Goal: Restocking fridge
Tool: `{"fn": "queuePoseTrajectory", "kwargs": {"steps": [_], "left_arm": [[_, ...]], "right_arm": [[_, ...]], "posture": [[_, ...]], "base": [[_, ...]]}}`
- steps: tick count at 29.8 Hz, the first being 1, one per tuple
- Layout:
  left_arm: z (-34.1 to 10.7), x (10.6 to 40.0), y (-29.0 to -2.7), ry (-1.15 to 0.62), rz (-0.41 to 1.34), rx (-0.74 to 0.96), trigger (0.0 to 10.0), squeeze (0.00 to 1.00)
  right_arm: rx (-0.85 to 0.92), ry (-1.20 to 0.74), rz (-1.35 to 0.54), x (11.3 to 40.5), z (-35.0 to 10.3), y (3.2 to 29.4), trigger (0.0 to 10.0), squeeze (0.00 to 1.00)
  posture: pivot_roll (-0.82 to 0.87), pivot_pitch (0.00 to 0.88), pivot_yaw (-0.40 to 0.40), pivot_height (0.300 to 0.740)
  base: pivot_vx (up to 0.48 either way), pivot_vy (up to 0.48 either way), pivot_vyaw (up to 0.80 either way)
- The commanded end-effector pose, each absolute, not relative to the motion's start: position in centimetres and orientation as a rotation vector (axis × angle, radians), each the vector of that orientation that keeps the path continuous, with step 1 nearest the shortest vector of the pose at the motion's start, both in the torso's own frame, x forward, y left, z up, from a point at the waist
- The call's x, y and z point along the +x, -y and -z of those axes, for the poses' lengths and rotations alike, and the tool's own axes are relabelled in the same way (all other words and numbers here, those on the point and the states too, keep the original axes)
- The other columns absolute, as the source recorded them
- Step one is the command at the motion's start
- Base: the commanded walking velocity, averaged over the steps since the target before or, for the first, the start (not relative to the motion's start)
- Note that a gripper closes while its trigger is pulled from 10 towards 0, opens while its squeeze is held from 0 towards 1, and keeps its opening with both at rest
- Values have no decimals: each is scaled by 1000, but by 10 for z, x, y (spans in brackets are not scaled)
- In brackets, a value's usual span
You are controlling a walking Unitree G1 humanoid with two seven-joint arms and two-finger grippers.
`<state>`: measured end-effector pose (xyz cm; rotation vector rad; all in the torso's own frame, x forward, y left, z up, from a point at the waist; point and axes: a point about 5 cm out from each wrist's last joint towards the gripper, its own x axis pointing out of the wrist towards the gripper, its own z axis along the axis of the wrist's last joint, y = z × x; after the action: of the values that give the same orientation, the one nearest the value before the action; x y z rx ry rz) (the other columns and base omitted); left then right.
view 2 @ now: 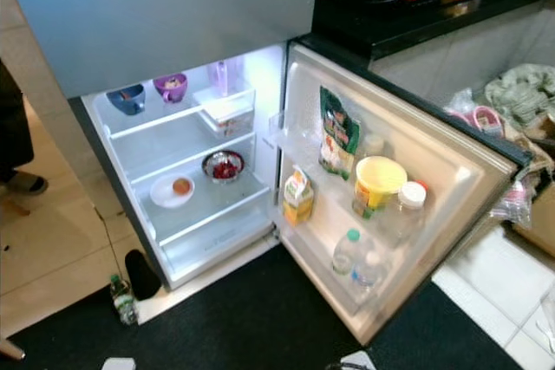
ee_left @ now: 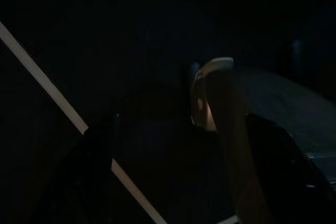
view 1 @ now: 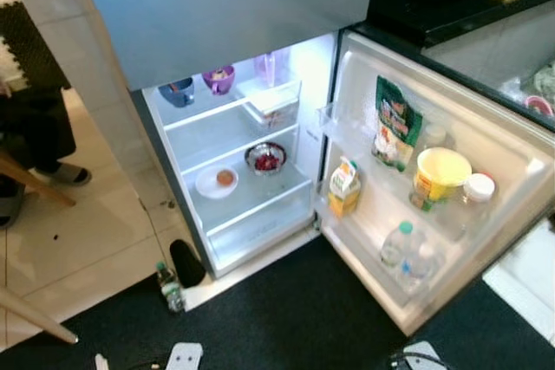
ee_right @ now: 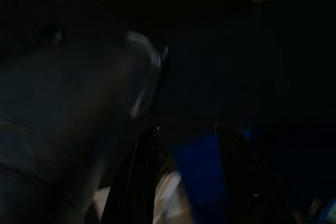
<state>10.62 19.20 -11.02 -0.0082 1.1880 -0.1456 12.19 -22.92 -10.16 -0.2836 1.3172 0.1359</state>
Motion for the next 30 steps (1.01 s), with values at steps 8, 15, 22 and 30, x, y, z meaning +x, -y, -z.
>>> {"fn": "queuePoseTrajectory", "kwargs": {"steps": [8,15,22,30], "left_arm": [[117,81,-191,-1296,171,10,10000,0],[117,82,-188,-1296,180,3,10000,0],[117,82,-185,-1298,182,-9,10000,0],[117,82,-184,-1295,191,-14,10000,0]], "right_arm": [[-231,-1321,-90,121,102,229,10000,0],[-123,-1374,214,100,95,273,10000,0],[85,-1268,644,89,79,320,0,0],[390,-682,944,149,23,378,10000,0]], "posture": [[-31,8,30,740],[-36,5,14,740],[-42,0,6,740],[-46,4,9,740]], "base": [[0,0,0],[0,0,0],[0,0,0],[0,0,0]]}}
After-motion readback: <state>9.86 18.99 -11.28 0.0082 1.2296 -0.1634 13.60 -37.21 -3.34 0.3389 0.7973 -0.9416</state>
